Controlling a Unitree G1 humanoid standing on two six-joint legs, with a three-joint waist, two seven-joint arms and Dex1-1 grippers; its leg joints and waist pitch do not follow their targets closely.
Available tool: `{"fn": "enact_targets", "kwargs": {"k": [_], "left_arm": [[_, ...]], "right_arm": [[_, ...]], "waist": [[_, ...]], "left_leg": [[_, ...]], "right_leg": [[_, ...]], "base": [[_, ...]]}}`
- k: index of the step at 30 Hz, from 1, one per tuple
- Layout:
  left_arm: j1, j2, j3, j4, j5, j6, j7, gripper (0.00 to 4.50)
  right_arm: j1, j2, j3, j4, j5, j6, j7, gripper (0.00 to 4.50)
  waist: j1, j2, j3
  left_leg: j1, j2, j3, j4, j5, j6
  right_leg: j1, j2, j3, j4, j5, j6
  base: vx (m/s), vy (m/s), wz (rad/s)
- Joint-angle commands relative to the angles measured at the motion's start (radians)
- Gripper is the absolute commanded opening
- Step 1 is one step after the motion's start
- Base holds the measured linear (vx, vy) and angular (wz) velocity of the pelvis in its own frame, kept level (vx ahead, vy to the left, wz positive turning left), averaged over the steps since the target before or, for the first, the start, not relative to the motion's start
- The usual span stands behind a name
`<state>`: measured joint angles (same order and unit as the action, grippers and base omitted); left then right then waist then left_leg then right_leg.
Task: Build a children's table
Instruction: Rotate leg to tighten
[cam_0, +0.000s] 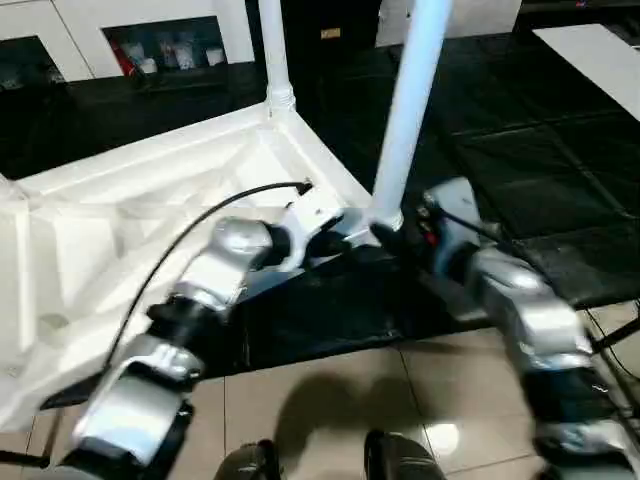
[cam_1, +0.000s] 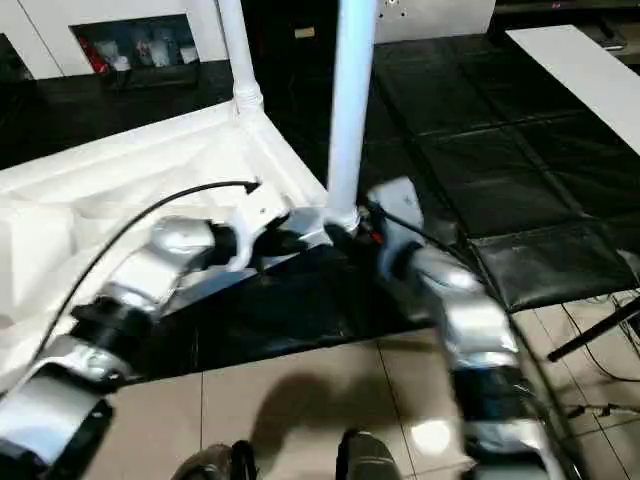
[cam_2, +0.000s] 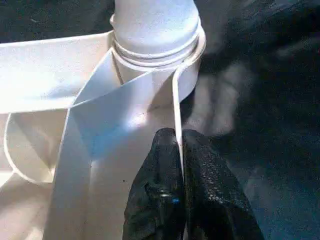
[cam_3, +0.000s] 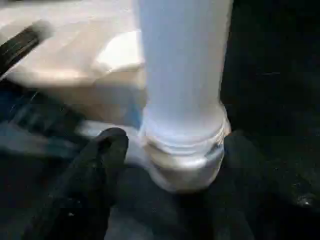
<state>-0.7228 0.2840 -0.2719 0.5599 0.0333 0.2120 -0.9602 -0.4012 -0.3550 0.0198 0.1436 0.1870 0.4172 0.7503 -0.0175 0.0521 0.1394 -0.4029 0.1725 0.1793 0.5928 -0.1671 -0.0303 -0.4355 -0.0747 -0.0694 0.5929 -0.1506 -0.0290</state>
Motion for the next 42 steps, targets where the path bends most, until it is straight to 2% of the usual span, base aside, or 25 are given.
{"fn": "enact_targets", "kwargs": {"k": [1, 2, 5, 8, 9, 11, 12, 14, 15, 17, 18, 19, 21, 22, 26, 27, 28, 30, 34, 38, 41, 42], "left_arm": [[0.005, 0.014, -0.020, -0.024, -0.003, -0.044, -0.073, 0.00], [0.006, 0.022, -0.025, -0.021, -0.005, -0.053, -0.092, 0.00], [0.013, 0.064, -0.053, -0.017, -0.026, -0.106, -0.220, 0.00], [0.021, 0.101, -0.082, -0.032, -0.055, -0.166, -0.366, 0.00], [0.021, 0.107, -0.088, -0.033, -0.055, -0.171, -0.380, 0.00], [0.021, 0.119, -0.100, -0.035, -0.054, -0.182, -0.411, 0.00], [0.020, 0.123, -0.103, -0.036, -0.053, -0.184, -0.420, 0.00], [0.019, 0.133, -0.110, -0.039, -0.049, -0.189, -0.439, 0.00], [0.017, 0.140, -0.113, -0.045, -0.050, -0.191, -0.457, 0.00], [0.016, 0.143, -0.114, -0.045, -0.051, -0.194, -0.467, 0.00], [0.016, 0.145, -0.115, -0.047, -0.053, -0.197, -0.476, 0.00], [0.016, 0.147, -0.118, -0.051, -0.055, -0.198, -0.488, 0.00], [0.016, 0.152, -0.124, -0.055, -0.061, -0.204, -0.515, 0.00], [0.017, 0.153, -0.126, -0.056, -0.062, -0.206, -0.521, 0.00], [0.013, 0.154, -0.128, -0.050, -0.061, -0.214, -0.532, 0.00], [0.011, 0.154, -0.129, -0.047, -0.061, -0.215, -0.535, 0.00], [0.010, 0.154, -0.129, -0.045, -0.060, -0.217, -0.536, 0.00], [0.008, 0.155, -0.129, -0.043, -0.059, -0.217, -0.540, 0.00], [0.007, 0.155, -0.130, -0.042, -0.057, -0.217, -0.543, 0.00], [0.009, 0.150, -0.120, -0.043, -0.070, -0.190, -0.539, 0.00], [-0.001, 0.121, -0.089, -0.039, -0.066, -0.099, -0.435, 0.00], [-0.010, 0.095, -0.067, -0.030, -0.060, -0.058, -0.356, 0.00]], "right_arm": [[-0.002, -0.018, 0.023, -0.036, 0.010, -0.036, 0.081, 3.75], [-0.004, -0.030, 0.026, -0.033, 0.011, -0.043, 0.097, 3.87], [-0.021, -0.086, 0.047, -0.008, 0.026, -0.084, 0.206, 3.87], [-0.034, -0.136, 0.084, 0.009, 0.063, -0.101, 0.358, 3.87], [-0.036, -0.141, 0.089, 0.012, 0.067, -0.102, 0.376, 3.87], [-0.044, -0.149, 0.100, 0.024, 0.067, -0.108, 0.410, 3.87], [-0.048, -0.151, 0.105, 0.031, 0.063, -0.113, 0.417, 3.53], [-0.059, -0.154, 0.116, 0.046, 0.058, -0.121, 0.439, 3.53], [-0.062, -0.159, 0.126, 0.049, 0.072, -0.116, 0.478, 3.48], [-0.064, -0.161, 0.130, 0.051, 0.079, -0.115, 0.498, 3.35], [-0.065, -0.162, 0.134, 0.051, 0.086, -0.113, 0.513, 3.10], [-0.067, -0.162, 0.138, 0.052, 0.089, -0.114, 0.524, 3.06], [-0.076, -0.162, 0.148, 0.062, 0.097, -0.117, 0.548, 2.98], [-0.080, -0.163, 0.153, 0.067, 0.096, -0.118, 0.556, 2.71], [-0.096, -0.161, 0.161, 0.096, 0.092, -0.127, 0.581, 2.63], [-0.102, -0.159, 0.162, 0.106, 0.091, -0.132, 0.584, 2.33], [-0.107, -0.158, 0.164, 0.115, 0.091, -0.134, 0.590, 2.23], [-0.113, -0.157, 0.167, 0.125, 0.090, -0.136, 0.602, 2.20], [-0.116, -0.157, 0.170, 0.131, 0.092, -0.134, 0.612, 2.00], [-0.106, -0.152, 0.172, 0.114, 0.119, -0.098, 0.627, 1.96], [-0.078, -0.124, 0.157, 0.064, 0.119, -0.056, 0.537, 1.96], [-0.067, -0.093, 0.147, 0.056, 0.083, -0.051, 0.432, 1.96]], "waist": [[0.007, -0.012, -0.095], [0.007, -0.012, -0.093], [0.015, -0.010, -0.091], [0.031, -0.008, -0.091], [0.033, -0.010, -0.092], [0.048, -0.008, -0.094], [0.053, -0.011, -0.094], [0.058, -0.012, -0.095], [0.058, -0.018, -0.094], [0.060, -0.016, -0.094], [0.060, -0.016, -0.094], [0.060, -0.019, -0.094], [0.061, -0.018, -0.093], [0.061, -0.017, -0.092], [0.065, -0.017, -0.094], [0.066, -0.017, -0.094], [0.067, -0.017, -0.093], [0.067, -0.014, -0.093], [0.067, -0.017, -0.095], [0.067, -0.016, -0.095], [0.067, -0.016, -0.093], [0.067, -0.016, -0.093]], "left_leg": [[0.014, 0.042, -0.016, -0.052, -0.121, 0.163], [0.017, 0.043, -0.015, -0.053, -0.135, 0.160], [0.021, 0.046, -0.016, -0.054, -0.158, 0.143], [0.027, 0.051, -0.014, -0.056, -0.155, 0.141], [0.026, 0.052, -0.013, -0.056, -0.153, 0.145], [0.029, 0.055, -0.012, -0.055, -0.143, 0.147], [0.030, 0.055, -0.011, -0.055, -0.139, 0.142], [0.028, 0.056, -0.012, -0.056, -0.130, 0.139], [0.026, 0.056, -0.011, -0.056, -0.130, 0.137], [0.025, 0.054, -0.012, -0.056, -0.128, 0.138], [0.025, 0.055, -0.012, -0.056, -0.128, 0.138], [0.025, 0.054, -0.011, -0.055, -0.128, 0.140], [0.023, 0.052, -0.011, -0.055, -0.128, 0.139], [0.024, 0.053, -0.012, -0.056, -0.127, 0.138], [0.024, 0.054, -0.012, -0.055, -0.125, 0.137], [0.025, 0.054, -0.011, -0.055, -0.128, 0.135], [0.025, 0.055, -0.012, -0.055, -0.129, 0.133], [0.025, 0.054, -0.012, -0.055, -0.128, 0.130], [0.024, 0.053, -0.011, -0.054, -0.125, 0.132], [0.025, 0.054, -0.012, -0.055, -0.121, 0.135], [0.025, 0.055, -0.011, -0.056, -0.115, 0.132], [0.025, 0.054, -0.012, -0.056, -0.126, 0.127]], "right_leg": [[0.083, -0.063, 0.045, -0.065, -0.144, -0.250], [0.079, -0.062, 0.044, -0.068, -0.170, -0.253], [0.077, -0.065, 0.045, -0.072, -0.231, -0.244], [0.072, -0.064, 0.047, -0.067, -0.204, -0.258], [0.074, -0.063, 0.048, -0.067, -0.193, -0.261], [0.070, -0.066, 0.049, -0.062, -0.173, -0.270], [0.069, -0.066, 0.049, -0.060, -0.173, -0.273], [0.071, -0.067, 0.049, -0.057, -0.167, -0.275], [0.071, -0.068, 0.050, -0.058, -0.169, -0.273], [0.073, -0.069, 0.049, -0.057, -0.174, -0.271], [0.073, -0.069, 0.049, -0.057, -0.177, -0.270], [0.074, -0.069, 0.050, -0.058, -0.181, -0.267], [0.073, -0.070, 0.049, -0.060, -0.198, -0.259], [0.072, -0.069, 0.049, -0.060, -0.201, -0.258], [0.071, -0.068, 0.048, -0.059, -0.198, -0.262], [0.070, -0.068, 0.049, -0.060, -0.202, -0.261], [0.070, -0.068, 0.049, -0.059, -0.203, -0.261], [0.070, -0.069, 0.049, -0.059, -0.203, -0.260], [0.072, -0.068, 0.049, -0.059, -0.194, -0.262], [0.072, -0.067, 0.048, -0.058, -0.190, -0.263], [0.071, -0.066, 0.049, -0.058, -0.189, -0.266], [0.070, -0.067, 0.049, -0.061, -0.207, -0.263]], "base": [[0.000, 0.000, 0.00], [0.000, 0.000, 0.00], [0.000, 0.000, 0.00], [0.000, 0.000, 0.00], [0.000, 0.000, 0.00], [0.000, 0.000, 0.00], [0.000, 0.000, 0.00], [0.000, 0.000, 0.00], [0.000, 0.000, 0.00], [0.000, 0.000, 0.00], [0.000, 0.000, 0.00], [0.000, 0.000, 0.00], [0.000, 0.000, 0.00], [0.000, 0.000, 0.00], [0.000, 0.000, 0.00], [0.000, 0.000, 0.00], [0.000, 0.000, 0.00], [0.000, 0.000, 0.00], [0.000, 0.000, 0.00], [0.000, 0.000, 0.00], [0.000, 0.000, 0.00], [0.000, 0.000, 0.00]]}}
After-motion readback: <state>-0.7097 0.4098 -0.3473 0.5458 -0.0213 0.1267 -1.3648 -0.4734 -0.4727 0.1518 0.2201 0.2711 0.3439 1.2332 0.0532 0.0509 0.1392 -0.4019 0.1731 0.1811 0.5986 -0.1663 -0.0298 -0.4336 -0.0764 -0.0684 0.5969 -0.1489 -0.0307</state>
